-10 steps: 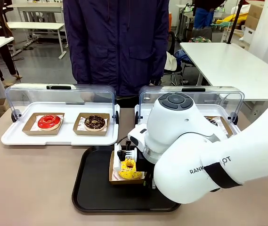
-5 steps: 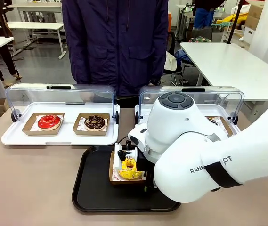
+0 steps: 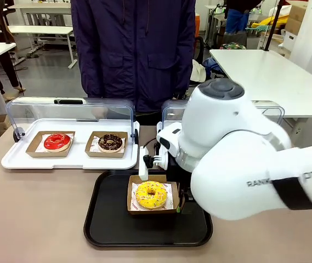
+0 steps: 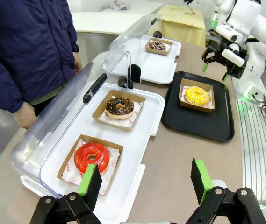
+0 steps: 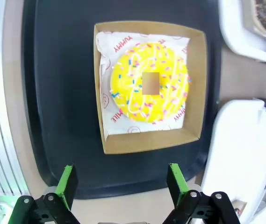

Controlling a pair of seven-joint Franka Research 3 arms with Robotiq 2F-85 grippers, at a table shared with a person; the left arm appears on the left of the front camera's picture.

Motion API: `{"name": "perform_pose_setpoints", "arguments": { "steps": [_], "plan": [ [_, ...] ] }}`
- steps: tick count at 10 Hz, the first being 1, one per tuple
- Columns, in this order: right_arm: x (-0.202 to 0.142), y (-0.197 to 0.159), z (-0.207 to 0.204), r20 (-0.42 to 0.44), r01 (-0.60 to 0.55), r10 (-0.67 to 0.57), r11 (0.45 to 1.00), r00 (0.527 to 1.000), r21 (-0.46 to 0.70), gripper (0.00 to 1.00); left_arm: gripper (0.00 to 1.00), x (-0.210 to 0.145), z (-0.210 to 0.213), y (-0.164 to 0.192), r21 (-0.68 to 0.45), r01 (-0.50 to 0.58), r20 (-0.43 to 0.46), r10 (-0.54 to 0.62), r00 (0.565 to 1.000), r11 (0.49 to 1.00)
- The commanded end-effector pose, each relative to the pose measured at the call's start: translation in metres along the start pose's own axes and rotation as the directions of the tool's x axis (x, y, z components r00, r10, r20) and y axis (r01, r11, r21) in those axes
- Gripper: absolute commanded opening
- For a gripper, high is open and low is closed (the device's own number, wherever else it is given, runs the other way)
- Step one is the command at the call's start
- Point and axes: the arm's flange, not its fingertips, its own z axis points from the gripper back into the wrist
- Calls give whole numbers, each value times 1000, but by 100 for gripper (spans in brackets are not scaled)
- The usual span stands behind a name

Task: Move the third donut from the left to the tray.
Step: Pick up the Paper togo box containing the Donut indicated by the person and place it on the Handle tray.

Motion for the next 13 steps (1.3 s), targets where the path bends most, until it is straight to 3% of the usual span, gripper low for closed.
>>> {"name": "perform_pose_setpoints", "arguments": {
  "steps": [1, 3, 4, 13],
  "plan": [
    [-36, 27, 15, 26, 0, 0, 1000, 1000, 14, 100, 100, 2, 1, -3, -7, 1, -11, -1, 1000, 1000],
    [-37, 25, 18, 58, -30, 28, 998, 998, 47, 100, 100, 2, 1, -3, -7, 1, -11, -1, 1000, 1000],
    [-4, 0, 21, 9, 6, -6, 1000, 1000, -10, 100, 100, 2, 1, -3, -7, 1, -11, -1, 1000, 1000],
    [-4, 0, 21, 9, 6, -6, 1000, 1000, -10, 100, 100, 2, 1, -3, -7, 1, -11, -1, 1000, 1000]
  ]
}}
